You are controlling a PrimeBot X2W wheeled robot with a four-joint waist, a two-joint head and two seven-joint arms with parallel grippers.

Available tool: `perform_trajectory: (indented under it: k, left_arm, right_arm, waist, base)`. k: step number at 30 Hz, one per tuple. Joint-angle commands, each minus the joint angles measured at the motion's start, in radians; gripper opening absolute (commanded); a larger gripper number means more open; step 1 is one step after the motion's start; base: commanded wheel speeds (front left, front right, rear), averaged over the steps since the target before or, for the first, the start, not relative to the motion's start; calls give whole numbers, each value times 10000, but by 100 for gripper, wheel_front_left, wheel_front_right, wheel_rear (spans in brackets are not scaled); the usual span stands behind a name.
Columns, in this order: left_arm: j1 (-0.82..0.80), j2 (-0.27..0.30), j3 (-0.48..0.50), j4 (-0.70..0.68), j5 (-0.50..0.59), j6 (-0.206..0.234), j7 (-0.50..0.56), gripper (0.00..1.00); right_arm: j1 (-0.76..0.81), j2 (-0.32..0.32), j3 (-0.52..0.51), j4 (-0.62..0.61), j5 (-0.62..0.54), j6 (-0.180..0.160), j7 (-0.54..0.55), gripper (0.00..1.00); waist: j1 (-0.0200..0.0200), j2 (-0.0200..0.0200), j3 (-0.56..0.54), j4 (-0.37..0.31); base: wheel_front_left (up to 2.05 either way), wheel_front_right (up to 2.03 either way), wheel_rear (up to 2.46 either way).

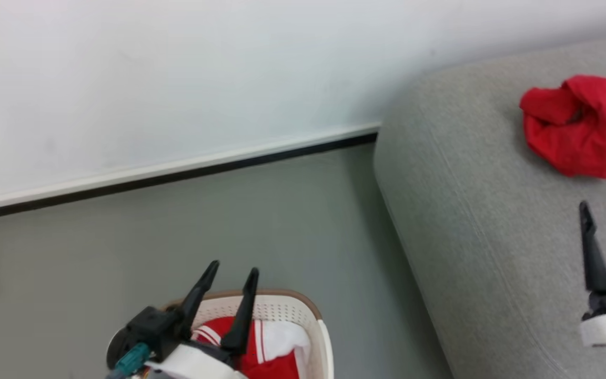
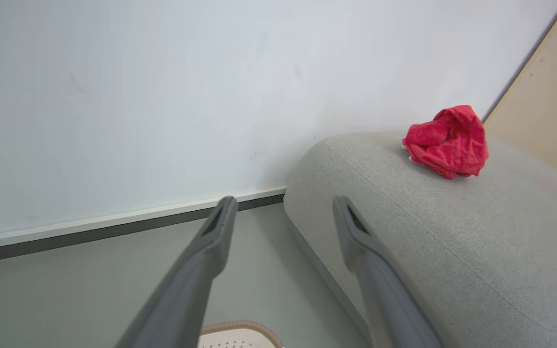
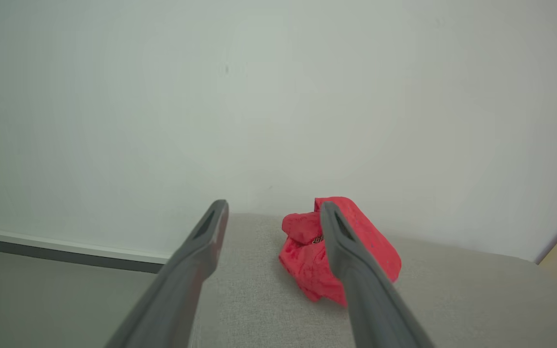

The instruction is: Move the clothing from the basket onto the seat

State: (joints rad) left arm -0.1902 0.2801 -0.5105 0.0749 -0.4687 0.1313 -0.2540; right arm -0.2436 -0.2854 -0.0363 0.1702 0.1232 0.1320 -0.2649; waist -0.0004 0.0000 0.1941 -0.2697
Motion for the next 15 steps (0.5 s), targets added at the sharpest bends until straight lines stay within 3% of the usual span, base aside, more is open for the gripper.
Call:
perform_trajectory:
  k: [1, 6, 15]
  left_arm:
    - [337, 41, 171, 146, -59, 90, -66, 100]
    - [997, -93, 730, 571, -53, 211, -102, 100]
    - [1884, -435, 2040, 652, 532, -42, -102, 100]
  right_arm:
    - [383, 164, 89, -180, -43, -24, 9, 100]
    - [1179, 879, 452, -56, 127, -24, 10, 100]
    - [2229, 2052, 530, 255, 8, -24, 10, 100]
  waist:
    - [4, 0, -675, 664]
    - [4, 0, -1323, 1109]
    - [4, 0, -1867, 1712]
  base:
    - [0, 0, 0]
    - [0, 0, 0]
    - [0, 0, 0]
